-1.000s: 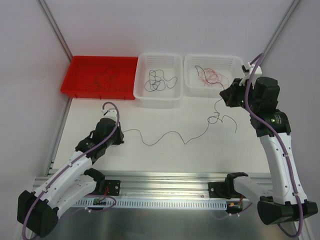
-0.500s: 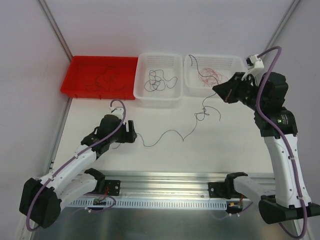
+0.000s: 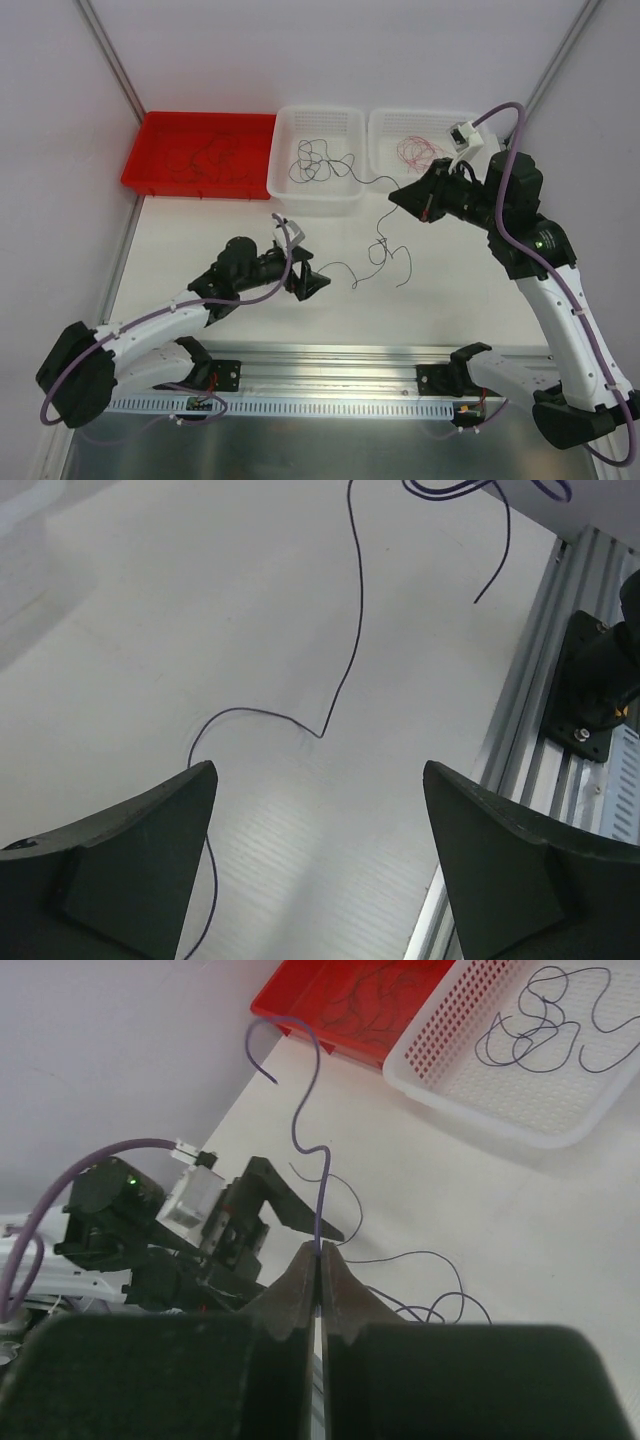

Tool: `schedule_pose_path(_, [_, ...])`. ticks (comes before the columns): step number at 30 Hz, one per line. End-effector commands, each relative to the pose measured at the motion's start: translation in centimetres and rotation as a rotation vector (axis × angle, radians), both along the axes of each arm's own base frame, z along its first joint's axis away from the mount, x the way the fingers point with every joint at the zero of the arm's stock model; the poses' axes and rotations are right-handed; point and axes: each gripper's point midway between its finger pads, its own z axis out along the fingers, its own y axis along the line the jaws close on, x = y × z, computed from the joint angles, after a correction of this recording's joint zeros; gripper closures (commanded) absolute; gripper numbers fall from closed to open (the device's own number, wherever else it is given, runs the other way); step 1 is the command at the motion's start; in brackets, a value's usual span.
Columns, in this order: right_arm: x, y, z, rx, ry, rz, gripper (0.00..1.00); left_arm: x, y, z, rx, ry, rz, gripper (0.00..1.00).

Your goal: Untangle the cables

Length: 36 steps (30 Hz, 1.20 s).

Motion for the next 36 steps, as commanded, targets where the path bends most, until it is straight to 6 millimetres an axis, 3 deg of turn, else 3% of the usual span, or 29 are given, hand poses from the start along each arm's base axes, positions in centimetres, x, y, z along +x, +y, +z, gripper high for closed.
schedule_pose_path(1, [-1.4,1.4,2.6,0.072,-0.057,0.069,0.99,1.4,-3.1,4.2,-0.059,-0.265,-0.11,0.16])
schedule_pose_path(3, [-2.1,2.1,2.9,0.084,-0.06,0.101,0.99,2.2,-4.2,5.8,-0.095,-0.339,-0.124,0.16])
schedule_pose_path(4, [-2.4,2.3,3.1,0.087,-0.065,0.112,0.99,2.4,-5.0,5.1,-0.09,-0.329,-0.152,0.16])
schedule_pose_path(6, [-2.9,2.8,3.3,0.092,-0.069,0.136,0.99,2.7,-6.2,6.5,-0.131,-0.37,-0.186,0.17])
schedule_pose_path(8, [-3.2,3.1,3.4,0.097,-0.071,0.15,0.99,2.3,-7.8,5.8,-0.141,-0.364,-0.255,0.18])
schedule_pose_path(9, [-3.3,3.2,3.5,0.1,-0.071,0.154,0.99,2.3,-8.6,7.0,-0.176,-0.399,-0.276,0.18])
schedule_pose_path(10, [-3.4,3.4,3.5,0.104,-0.07,0.158,0.99,2.1,-9.4,6.1,-0.172,-0.386,-0.305,0.19])
schedule_pose_path(17, [-3.9,3.8,3.6,0.117,-0.076,0.175,0.99,2.1,-12.4,6.0,-0.261,-0.361,-0.365,0.25])
schedule_pose_path(20, [-3.9,3.9,3.2,0.111,-0.069,0.177,0.99,2.1,-12.9,6.4,-0.299,-0.353,-0.368,0.39])
schedule_pose_path(22, [-3.9,3.8,2.9,0.102,-0.067,0.17,0.99,2.2,-13.1,6.5,-0.31,-0.361,-0.366,0.59])
schedule_pose_path(25, [-3.9,3.6,2.5,0.095,-0.061,0.161,0.99,2.4,-13.1,6.7,-0.32,-0.365,-0.351,0.75])
schedule_pose_path(28, [-4.1,3.5,2.4,0.1,-0.061,0.16,0.99,2.4,-13.0,6.9,-0.333,-0.367,-0.348,0.98])
schedule_pose_path(33, [-4.1,2.8,2.0,0.073,-0.065,0.129,0.99,1.9,-12.7,6.6,-0.356,-0.33,-0.349,1.0])
schedule_pose_path(36, [-3.4,1.1,1.5,0.004,-0.087,0.04,0.99,1.9,-11.6,6.1,-0.345,-0.3,-0.293,1.0])
